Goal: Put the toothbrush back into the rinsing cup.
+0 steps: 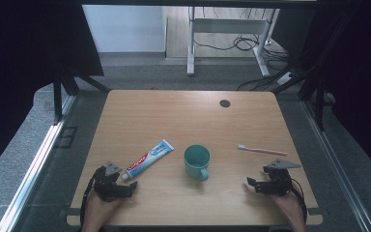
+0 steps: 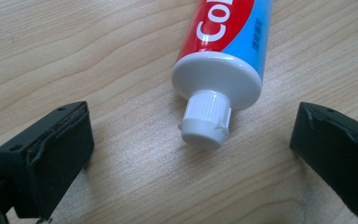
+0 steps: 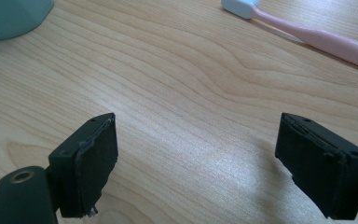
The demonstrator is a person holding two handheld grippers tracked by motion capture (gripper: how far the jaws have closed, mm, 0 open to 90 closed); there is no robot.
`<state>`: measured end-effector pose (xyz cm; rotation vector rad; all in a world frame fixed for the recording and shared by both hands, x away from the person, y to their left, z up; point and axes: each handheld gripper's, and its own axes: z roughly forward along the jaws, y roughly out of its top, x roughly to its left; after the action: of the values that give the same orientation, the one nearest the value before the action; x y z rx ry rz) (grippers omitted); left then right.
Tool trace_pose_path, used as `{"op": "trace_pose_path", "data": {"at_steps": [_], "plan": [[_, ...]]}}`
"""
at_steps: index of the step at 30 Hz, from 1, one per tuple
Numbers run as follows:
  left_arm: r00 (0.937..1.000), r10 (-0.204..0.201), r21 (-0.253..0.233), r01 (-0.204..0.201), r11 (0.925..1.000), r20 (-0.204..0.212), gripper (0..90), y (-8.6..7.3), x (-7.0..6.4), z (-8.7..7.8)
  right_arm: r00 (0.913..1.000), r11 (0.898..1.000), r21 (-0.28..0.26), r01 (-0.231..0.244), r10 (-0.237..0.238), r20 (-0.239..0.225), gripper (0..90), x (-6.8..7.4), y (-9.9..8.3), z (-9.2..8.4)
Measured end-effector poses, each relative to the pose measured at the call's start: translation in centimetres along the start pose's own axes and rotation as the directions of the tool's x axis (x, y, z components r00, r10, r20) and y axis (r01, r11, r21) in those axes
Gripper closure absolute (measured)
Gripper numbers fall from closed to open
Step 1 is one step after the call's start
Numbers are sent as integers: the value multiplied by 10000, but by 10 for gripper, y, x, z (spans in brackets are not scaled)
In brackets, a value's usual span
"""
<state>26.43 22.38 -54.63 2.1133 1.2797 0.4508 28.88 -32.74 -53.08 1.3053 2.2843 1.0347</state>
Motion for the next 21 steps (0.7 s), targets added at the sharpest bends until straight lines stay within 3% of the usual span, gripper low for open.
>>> {"op": "trace_pose_path", "data": {"at_steps": [3,8,21], "plan": [[10000,-9,-4,9,10000,-23,0,0,0,0,9999,9999,78,-101,101,17,130,-1,1,-1],[10000,-19,-1,19,10000,-22,0,0,0,0,9986,9986,140,-512,510,103,250,-5,5,-3],[10000,-32,-4,32,10000,-27,0,0,0,0,9991,9993,90,-367,365,234,713,-19,18,-14]]}}
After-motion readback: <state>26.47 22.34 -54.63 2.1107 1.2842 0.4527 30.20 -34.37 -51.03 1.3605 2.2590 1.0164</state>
